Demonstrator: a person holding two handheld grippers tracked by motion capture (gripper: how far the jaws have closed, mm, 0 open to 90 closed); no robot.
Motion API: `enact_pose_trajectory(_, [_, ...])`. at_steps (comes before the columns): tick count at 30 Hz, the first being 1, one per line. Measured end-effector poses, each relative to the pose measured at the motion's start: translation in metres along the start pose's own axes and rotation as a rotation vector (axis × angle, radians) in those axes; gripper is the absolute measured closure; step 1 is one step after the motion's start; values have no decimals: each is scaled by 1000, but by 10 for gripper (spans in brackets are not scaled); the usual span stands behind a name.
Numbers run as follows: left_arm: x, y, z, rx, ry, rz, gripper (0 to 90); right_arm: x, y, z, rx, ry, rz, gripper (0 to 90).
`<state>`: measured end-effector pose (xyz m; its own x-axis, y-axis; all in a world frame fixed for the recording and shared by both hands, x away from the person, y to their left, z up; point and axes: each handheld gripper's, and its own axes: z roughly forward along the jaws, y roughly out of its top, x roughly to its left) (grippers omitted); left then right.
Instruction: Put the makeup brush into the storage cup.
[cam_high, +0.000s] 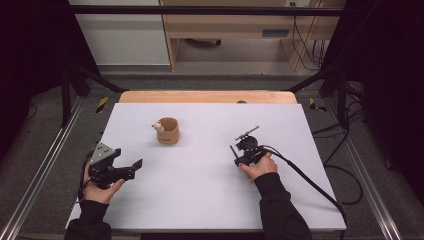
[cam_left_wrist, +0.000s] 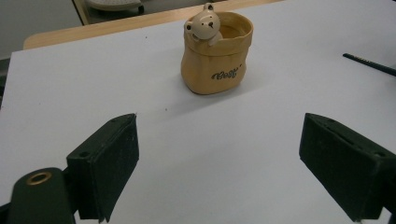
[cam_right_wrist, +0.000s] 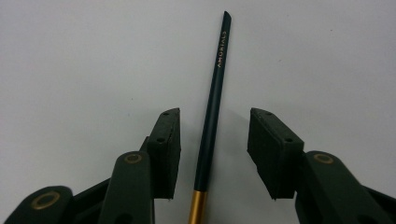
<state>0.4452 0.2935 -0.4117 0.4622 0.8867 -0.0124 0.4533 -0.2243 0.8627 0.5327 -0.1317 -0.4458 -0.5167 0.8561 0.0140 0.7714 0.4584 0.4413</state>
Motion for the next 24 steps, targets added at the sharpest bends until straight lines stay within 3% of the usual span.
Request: enact_pose_trajectory(24, [0,0,0,3,1,1,113,-2,-1,2,69,31,18,699])
